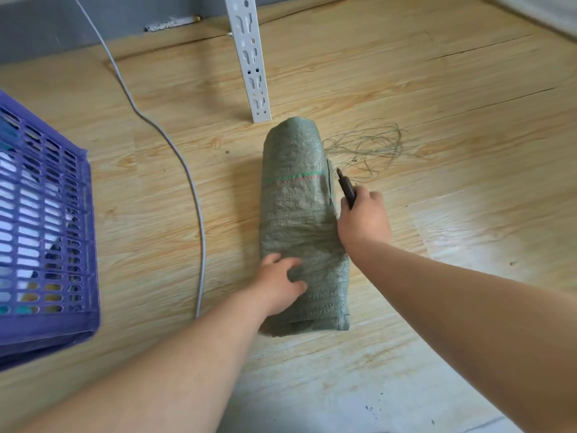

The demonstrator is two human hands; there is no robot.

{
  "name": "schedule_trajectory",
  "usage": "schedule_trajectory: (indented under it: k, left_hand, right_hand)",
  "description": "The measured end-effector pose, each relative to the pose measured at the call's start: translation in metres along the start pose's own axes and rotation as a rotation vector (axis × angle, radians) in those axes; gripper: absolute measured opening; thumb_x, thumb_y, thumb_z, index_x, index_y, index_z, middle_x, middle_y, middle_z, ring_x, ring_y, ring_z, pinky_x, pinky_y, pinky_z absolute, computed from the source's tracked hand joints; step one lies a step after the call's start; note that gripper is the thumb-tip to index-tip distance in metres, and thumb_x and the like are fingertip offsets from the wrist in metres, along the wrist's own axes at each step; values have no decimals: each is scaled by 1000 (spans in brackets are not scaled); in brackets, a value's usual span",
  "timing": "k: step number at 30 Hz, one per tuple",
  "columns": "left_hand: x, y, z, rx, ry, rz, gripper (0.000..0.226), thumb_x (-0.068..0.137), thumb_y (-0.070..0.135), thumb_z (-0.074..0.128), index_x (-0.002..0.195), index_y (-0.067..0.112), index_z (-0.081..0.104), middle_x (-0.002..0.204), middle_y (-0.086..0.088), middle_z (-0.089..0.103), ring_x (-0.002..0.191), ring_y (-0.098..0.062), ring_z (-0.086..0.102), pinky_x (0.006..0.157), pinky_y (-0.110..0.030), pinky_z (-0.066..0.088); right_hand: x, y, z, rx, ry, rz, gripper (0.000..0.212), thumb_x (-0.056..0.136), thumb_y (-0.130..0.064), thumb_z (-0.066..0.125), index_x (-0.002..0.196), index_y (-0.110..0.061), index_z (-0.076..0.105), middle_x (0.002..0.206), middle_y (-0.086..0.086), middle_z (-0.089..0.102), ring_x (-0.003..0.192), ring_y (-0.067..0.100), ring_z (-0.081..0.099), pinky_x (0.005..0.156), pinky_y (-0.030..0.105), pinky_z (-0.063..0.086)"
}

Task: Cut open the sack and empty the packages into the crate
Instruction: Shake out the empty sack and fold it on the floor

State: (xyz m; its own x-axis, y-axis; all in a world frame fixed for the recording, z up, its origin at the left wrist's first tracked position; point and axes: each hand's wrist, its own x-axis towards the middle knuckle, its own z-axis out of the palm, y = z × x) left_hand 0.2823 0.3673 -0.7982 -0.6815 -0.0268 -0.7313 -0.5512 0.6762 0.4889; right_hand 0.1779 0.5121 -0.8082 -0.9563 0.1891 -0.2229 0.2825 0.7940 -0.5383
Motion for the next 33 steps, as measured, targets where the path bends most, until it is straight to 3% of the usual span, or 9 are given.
schedule_trajectory:
  k: [3, 8, 13, 17, 20, 24, 27, 30, 33]
  left_hand:
    - [-2, -8, 3, -2, -40, -39, 55, 91, 36, 60, 142, 30, 41, 157, 4, 10, 142, -20, 23, 112, -28, 19]
    - [-2, -15, -2, 26, -48, -169, 62, 90, 39, 60, 146, 31, 34, 158, -3, 7, 142, -26, 24, 113, -32, 23]
    - [-4, -26, -3, -57, -129, -242, 66, 89, 37, 63, 147, 34, 30, 155, -5, 26, 136, -26, 35, 109, -31, 32]
    - [-4, -27, 1, -272, -194, -322, 72, 87, 39, 65, 147, 38, 26, 154, -2, 30, 131, -26, 42, 99, -38, 45]
    - [-1, -26, 6, -417, -149, -293, 76, 85, 37, 67, 149, 34, 25, 157, -1, 23, 137, -25, 36, 109, -43, 37]
    - [6, -12, 2, -565, -48, -157, 69, 90, 34, 60, 148, 38, 23, 157, 6, 22, 140, -26, 30, 115, -49, 25]
    - [14, 1, -9, -608, 12, -83, 63, 95, 24, 55, 149, 35, 25, 156, 8, 26, 140, -19, 30, 115, -42, 25]
    - [18, 4, -19, -491, 63, -82, 56, 95, 27, 55, 146, 33, 32, 153, 7, 33, 137, -18, 35, 112, -37, 29]
    - [18, 2, -27, -434, 106, -116, 50, 93, 31, 57, 141, 32, 41, 148, 6, 40, 125, -16, 44, 98, -28, 34]
  right_hand:
    - [-1, -8, -4, 31, 79, -202, 32, 93, -42, 53, 123, -31, 52, 119, -2, 47, 80, 22, 54, 66, 33, 43]
    - [-6, 2, 0, -384, -535, 15, 42, 88, -30, 65, 128, -23, 54, 116, 7, 54, 88, 23, 60, 74, 34, 53]
    - [-6, 5, -1, -193, -320, 207, 37, 86, -24, 68, 115, -11, 49, 102, 8, 59, 91, 28, 61, 70, 36, 49]
    - [-19, 8, 0, -194, -586, 416, 40, 83, -34, 74, 106, -9, 53, 80, 8, 61, 71, 24, 60, 63, 32, 50]
    - [-25, 13, 10, -5, -441, 470, 45, 84, -27, 74, 115, -7, 48, 100, 11, 64, 74, 24, 59, 62, 33, 49]
    - [-27, 10, 16, -28, -103, 57, 39, 87, -25, 66, 119, -13, 47, 119, 8, 51, 89, 24, 57, 76, 36, 49]
    - [-36, 9, 23, -229, -326, -216, 40, 83, -35, 71, 116, -21, 54, 114, 3, 56, 98, 24, 60, 81, 40, 53]
    - [-42, 21, 38, -446, -561, -146, 74, 75, -36, 79, 137, -32, 41, 140, 0, 44, 115, 24, 56, 80, 39, 54]
    - [-25, 29, 45, -561, -503, -64, 77, 82, -11, 72, 143, -35, 33, 153, 2, 29, 114, 28, 58, 62, 33, 49]
